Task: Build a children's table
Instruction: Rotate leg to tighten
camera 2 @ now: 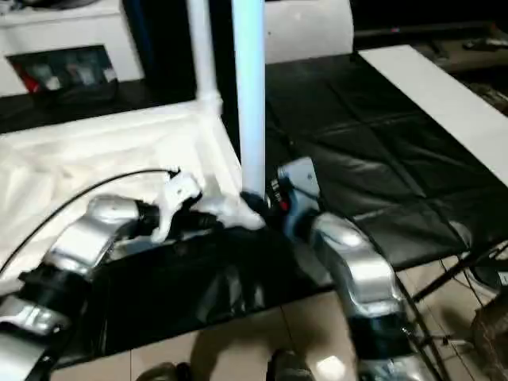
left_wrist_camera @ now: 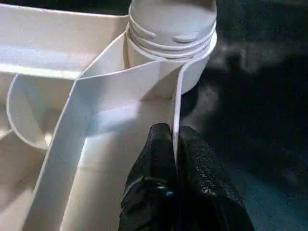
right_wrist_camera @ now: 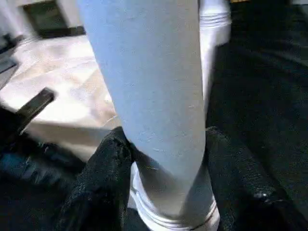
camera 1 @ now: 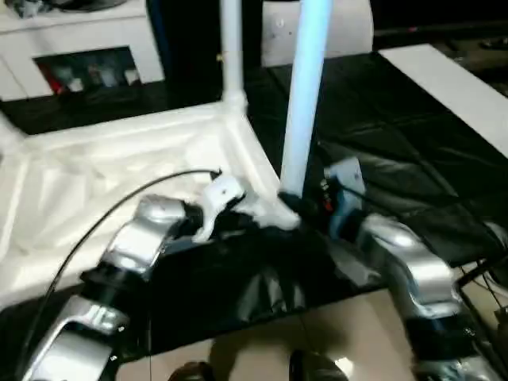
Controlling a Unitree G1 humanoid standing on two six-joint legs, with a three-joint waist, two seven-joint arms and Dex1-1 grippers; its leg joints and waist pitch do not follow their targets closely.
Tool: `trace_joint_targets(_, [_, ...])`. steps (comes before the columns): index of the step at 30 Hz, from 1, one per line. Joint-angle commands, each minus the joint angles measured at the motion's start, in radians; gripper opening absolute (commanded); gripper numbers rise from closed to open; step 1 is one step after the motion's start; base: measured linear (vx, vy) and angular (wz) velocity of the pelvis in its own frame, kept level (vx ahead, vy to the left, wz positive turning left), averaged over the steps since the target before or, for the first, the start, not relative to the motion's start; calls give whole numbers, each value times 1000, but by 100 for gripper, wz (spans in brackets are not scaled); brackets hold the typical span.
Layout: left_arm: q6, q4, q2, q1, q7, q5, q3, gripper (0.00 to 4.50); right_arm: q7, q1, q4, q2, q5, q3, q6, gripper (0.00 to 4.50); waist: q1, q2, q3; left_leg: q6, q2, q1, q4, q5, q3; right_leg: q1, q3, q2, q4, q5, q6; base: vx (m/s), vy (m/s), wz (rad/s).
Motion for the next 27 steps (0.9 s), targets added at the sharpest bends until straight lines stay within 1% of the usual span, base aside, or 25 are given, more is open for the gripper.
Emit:
trace_joint_targets(1, [15,-16,-102,-25,155,-42,55,0,-67,-40,94,75,10,55,38,193,1,-11,-50,-1,10,9,-79,-396,-18,41,9,-29,-94,-617,-99,0,0,0])
trace_joint_targets(2, [21,-15,-118,-27,178,-36,58,0,-90,-60,118,88,3,53,34,193,1,-12,-54,4,9,11,-77,-382,-17,42,11,-32,-94,-604,-98,0,0,0])
trace_joint_targets(3, [38,-28,-135,-29,208,-22,54,0,-116,-80,144,103,-17,53,19,228,1,-9,-53,14,11,4,-80,-356,-15,45,14,-32,-94,-561,-107,0,0,0])
trace_joint_targets(4, [38,-28,-135,-29,208,-22,54,0,-116,-80,144,103,-17,53,19,249,1,-10,-55,21,12,2,-81,-344,-13,46,16,-29,-90,-516,-118,0,0,0])
trace_joint_targets(5, [49,-44,-143,-28,218,-8,43,0,-123,-92,158,105,-39,64,1,263,2,-14,-59,25,13,3,-80,-337,-12,47,17,-29,-88,-494,-122,0,0,0])
trace_joint_targets(6, [63,-63,-142,-26,224,9,27,0,-135,-95,162,113,-55,64,-10,265,5,-11,-62,35,13,3,-78,-310,-8,49,20,-28,-82,-435,-141,0,0,0])
trace_joint_targets(7, [63,-65,-142,-26,224,11,26,0,-136,-95,162,114,-57,64,-11,280,9,-12,-64,45,14,4,-77,-284,-4,49,23,-27,-79,-384,-159,0,0,0])
trace_joint_targets(8, [66,-75,-136,-25,223,26,12,0,-140,-95,162,118,-67,65,-20,280,10,-12,-65,49,14,4,-76,-270,-3,50,24,-27,-77,-362,-168,0,0,0])
trace_joint_targets(9, [66,-75,-136,-25,223,26,12,0,-140,-95,162,118,-67,65,-20,296,12,-11,-68,57,14,1,-74,-233,-2,56,24,-27,-70,-305,-187,0,0,0])
trace_joint_targets(10, [61,-78,-123,-24,216,39,-1,0,-147,-91,157,122,-72,60,-28,306,14,-7,-67,65,14,1,-74,-211,-1,58,24,-27,-66,-265,-204,0,0,0])
trace_joint_targets(12, [57,-77,-118,-23,213,41,-3,0,-146,-88,154,121,-73,58,-31,306,15,-8,-68,71,14,1,-73,-205,0,61,23,-29,-66,-258,-214,0,0,0])
trace_joint_targets(13, [19,-63,-81,-21,182,59,-15,0,-132,-68,125,106,-75,46,-64,327,19,-3,-69,73,15,1,-74,-198,-1,62,22,-29,-66,-254,-211,0,0,0])
trace_joint_targets(14, [5,-59,-68,-19,172,64,-19,0,-126,-62,117,98,-73,42,-82,339,17,-6,-69,73,14,0,-74,-197,0,62,23,-27,-65,-250,-211,0,0,0])
trace_joint_targets(16, [-10,-55,-35,-13,143,66,-24,0,-94,-40,82,63,-61,30,-102,353,22,-5,-69,71,16,1,-75,-195,0,65,23,-26,-62,-233,-215,0,0,0])
trace_joint_targets(17, [-11,-55,-32,-12,140,66,-25,0,-91,-37,79,59,-60,29,-104,361,22,-5,-69,69,17,1,-75,-195,-1,65,23,-27,-61,-229,-218,0,0,0])
trace_joint_targets(18, [-21,-54,-16,-8,122,62,-26,0,-72,-26,59,40,-57,26,-116,371,22,-7,-69,67,17,2,-74,-196,0,66,23,-27,-62,-228,-222,0,0,0])
trace_joint_targets(19, [-40,-50,6,-3,95,61,-29,0,-36,-8,31,12,-53,20,-131,383,21,-6,-69,66,16,1,-74,-198,1,66,24,-27,-60,-229,-224,0,0,0])
trace_joint_targets(20, [-74,-42,25,-1,66,62,-35,0,1,5,10,-13,-48,19,-143,391,23,-7,-69,69,16,1,-74,-202,0,67,24,-26,-63,-234,-219,0,0,0])
trace_joint_targets(21, [-91,-34,42,2,41,61,-37,0,39,17,-8,-40,-44,18,-155,391,23,-6,-69,71,19,2,-74,-200,1,66,25,-27,-60,-227,-219,0,0,0])
trace_joint_targets(22, [-109,-24,61,2,15,63,-41,0,82,29,-25,-70,-36,16,-163,402,24,-6,-69,75,18,4,-74,-212,1,65,24,-24,-63,-234,-218,0,0,0])
trace_joint_targets(23, [-109,-24,61,2,15,63,-41,0,82,29,-25,-70,-36,16,-163,413,24,-7,-68,75,19,4,-74,-211,2,65,26,-25,-62,-233,-218,0,0,0])
trace_joint_targets(24, [-149,-15,82,3,-21,64,-50,0,126,39,-41,-98,-24,15,-169,421,27,-6,-67,75,19,5,-74,-217,2,63,25,-25,-64,-245,-219,0,0,0])
trace_joint_targets(25, [-182,1,109,2,-65,64,-61,0,185,51,-59,-140,-6,11,-167,427,29,-8,-67,78,19,6,-74,-225,3,62,26,-25,-64,-257,-216,0,0,0])
trace_joint_targets(26, [-259,22,145,-1,-136,66,-87,0,265,64,-77,-192,16,17,-169,435,31,-8,-66,76,20,8,-75,-227,2,62,27,-26,-64,-264,-215,0,0,0])
trace_joint_targets(27, [-297,33,164,-3,-179,66,-103,0,305,69,-83,-220,22,21,-175,435,37,-9,-66,80,21,9,-76,-242,0,63,25,-26,-67,-292,-205,0,0,0])
